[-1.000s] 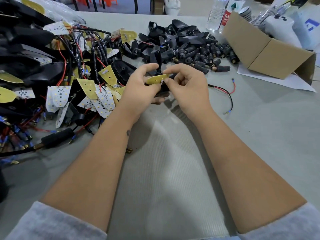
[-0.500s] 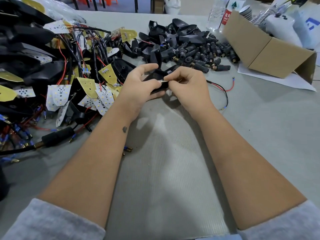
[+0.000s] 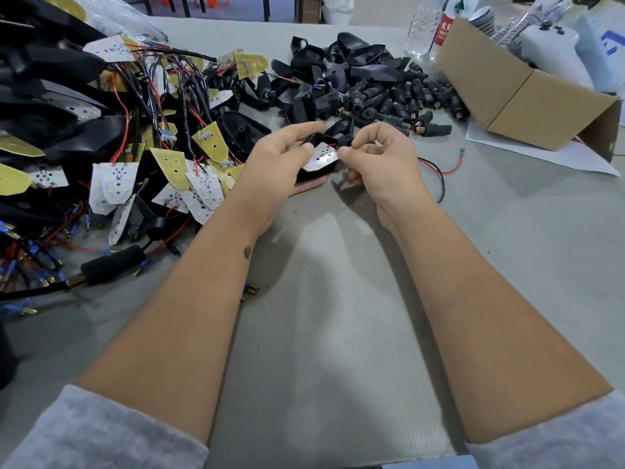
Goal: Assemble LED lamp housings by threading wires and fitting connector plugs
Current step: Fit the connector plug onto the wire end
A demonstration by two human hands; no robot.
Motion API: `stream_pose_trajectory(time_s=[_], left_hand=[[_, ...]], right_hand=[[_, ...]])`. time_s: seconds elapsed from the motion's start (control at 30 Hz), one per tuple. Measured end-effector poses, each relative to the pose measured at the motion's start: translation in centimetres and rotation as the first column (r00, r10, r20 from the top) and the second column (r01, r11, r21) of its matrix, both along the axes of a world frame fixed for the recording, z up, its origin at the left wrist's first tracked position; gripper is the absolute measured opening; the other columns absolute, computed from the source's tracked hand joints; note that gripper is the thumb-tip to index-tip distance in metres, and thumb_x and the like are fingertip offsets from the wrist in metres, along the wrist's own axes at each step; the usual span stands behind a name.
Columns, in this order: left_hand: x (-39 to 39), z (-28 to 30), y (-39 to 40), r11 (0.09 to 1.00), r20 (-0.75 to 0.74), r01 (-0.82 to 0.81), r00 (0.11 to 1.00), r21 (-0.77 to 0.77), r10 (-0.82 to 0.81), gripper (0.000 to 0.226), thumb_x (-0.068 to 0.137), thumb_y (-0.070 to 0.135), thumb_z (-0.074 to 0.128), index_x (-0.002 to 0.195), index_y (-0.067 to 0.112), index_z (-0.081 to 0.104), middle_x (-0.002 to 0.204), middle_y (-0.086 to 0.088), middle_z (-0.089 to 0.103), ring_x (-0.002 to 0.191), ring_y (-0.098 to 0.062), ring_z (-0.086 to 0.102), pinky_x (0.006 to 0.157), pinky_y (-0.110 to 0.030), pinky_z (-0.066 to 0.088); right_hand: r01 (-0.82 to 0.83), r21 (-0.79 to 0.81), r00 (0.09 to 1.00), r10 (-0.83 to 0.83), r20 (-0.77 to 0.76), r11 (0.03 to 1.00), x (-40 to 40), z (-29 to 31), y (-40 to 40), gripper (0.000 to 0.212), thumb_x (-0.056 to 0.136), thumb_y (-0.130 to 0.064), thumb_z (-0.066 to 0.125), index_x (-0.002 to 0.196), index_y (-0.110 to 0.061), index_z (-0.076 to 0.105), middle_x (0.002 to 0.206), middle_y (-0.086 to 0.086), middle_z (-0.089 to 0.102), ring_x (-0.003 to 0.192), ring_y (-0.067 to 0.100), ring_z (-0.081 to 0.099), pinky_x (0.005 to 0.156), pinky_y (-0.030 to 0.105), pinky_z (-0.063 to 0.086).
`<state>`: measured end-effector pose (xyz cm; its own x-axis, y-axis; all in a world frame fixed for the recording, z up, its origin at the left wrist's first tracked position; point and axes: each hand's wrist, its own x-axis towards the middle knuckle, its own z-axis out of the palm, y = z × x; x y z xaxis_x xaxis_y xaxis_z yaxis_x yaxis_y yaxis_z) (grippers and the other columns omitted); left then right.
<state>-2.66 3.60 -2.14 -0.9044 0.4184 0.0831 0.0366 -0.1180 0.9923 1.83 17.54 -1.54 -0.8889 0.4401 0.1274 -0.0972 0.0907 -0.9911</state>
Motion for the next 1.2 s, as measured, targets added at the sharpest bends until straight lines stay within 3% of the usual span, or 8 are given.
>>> stream_pose_trajectory(time_s=[0.17,0.33,0.6,0.8,0.9,1.0,1.1,1.2], left_hand=[[0.1,0.0,0.1,1.000,0.036,0.001,0.999,0.009,-0.001,0.029,0.097,0.008,0.055,0.125,0.016,0.059,0.125,-0.010,0.060,0.115,-0.022,0.062,0.081,-0.030,0.058],[0.4,-0.3,-0.1,1.000,-0.070,-0.020,0.997,-0.016,0.018,0.049,0.088,-0.004,0.066,0.134,0.009,0.054,0.117,-0.005,0.059,0.096,-0.018,0.070,0.083,-0.028,0.058],[0.5,-0.3,-0.3,1.000,-0.093,0.005,0.996,-0.017,-0.007,0.052,0.088,-0.008,0.063,0.136,0.008,0.052,0.124,0.001,0.056,0.108,-0.019,0.066,0.085,-0.026,0.056],[0.4,-0.1,0.0,0.999,-0.021,-0.044,0.999,0.014,0.045,0.038,0.094,-0.007,0.055,0.127,0.010,0.052,0.120,-0.007,0.055,0.096,-0.018,0.070,0.076,-0.024,0.057],[0.2,0.0,-0.2,0.994,0.000,-0.110,0.994,0.005,0.110,0.029,0.095,-0.005,0.053,0.117,0.014,0.056,0.127,-0.011,0.054,0.088,-0.019,0.073,0.075,-0.025,0.058],[0.0,0.2,-0.4,0.991,0.023,-0.137,0.990,-0.002,0.137,0.030,0.094,-0.005,0.050,0.113,0.016,0.060,0.125,-0.012,0.059,0.090,-0.023,0.072,0.073,-0.024,0.057],[0.0,0.5,-0.7,0.988,0.042,-0.152,0.988,0.014,0.151,0.032,0.093,-0.007,0.050,0.106,0.018,0.063,0.120,-0.015,0.063,0.094,-0.031,0.071,0.068,-0.023,0.057],[-0.1,0.7,-0.8,0.975,0.058,-0.209,0.977,0.074,0.205,0.031,0.092,-0.006,0.055,0.116,0.012,0.060,0.118,-0.012,0.062,0.088,-0.030,0.073,0.066,-0.023,0.057]], right_hand=[[-0.002,-0.017,1.000,0.002,-0.010,1.000,0.0,0.0,0.0,0.031,0.086,0.007,0.063,0.071,-0.014,0.046,0.059,0.005,0.048,0.041,0.008,0.046,0.046,0.020,0.040],[-0.008,0.132,1.000,0.009,-0.008,0.991,-0.2,-0.3,-0.1,0.030,0.085,0.001,0.067,0.071,-0.016,0.046,0.066,0.011,0.041,0.066,0.026,0.041,0.063,0.036,0.037],[-0.032,0.257,0.999,0.027,0.021,0.966,-0.1,-0.4,-0.4,0.027,0.085,-0.004,0.069,0.075,-0.018,0.047,0.062,0.003,0.043,0.063,0.022,0.043,0.066,0.046,0.046],[-0.008,0.304,1.000,0.008,0.004,0.953,-0.1,-0.5,-0.9,0.027,0.084,-0.010,0.071,0.077,-0.021,0.047,0.064,-0.001,0.048,0.059,0.013,0.044,0.062,0.033,0.042],[0.166,0.283,0.983,-0.135,-0.124,0.945,-0.1,-0.3,-0.6,0.015,0.085,-0.014,0.064,0.080,-0.020,0.052,0.064,-0.010,0.050,0.058,0.004,0.045,0.060,0.025,0.042],[0.252,0.463,0.967,-0.241,-0.084,0.850,-0.3,-0.4,0.9,0.023,0.084,-0.011,0.053,0.104,-0.021,0.059,0.097,-0.007,0.059,0.088,0.010,0.052,0.081,0.031,0.045],[0.077,0.735,0.956,-0.260,0.138,0.674,-0.4,-0.6,2.1,0.052,0.085,-0.012,0.047,0.136,-0.025,0.049,0.139,-0.002,0.050,0.130,0.023,0.037,0.103,0.036,0.030],[-0.018,0.781,0.966,-0.191,0.175,0.625,-0.6,-0.9,1.8,0.042,0.090,-0.016,0.047,0.129,-0.030,0.056,0.119,-0.003,0.061,0.126,0.022,0.041,0.095,0.033,0.025]])
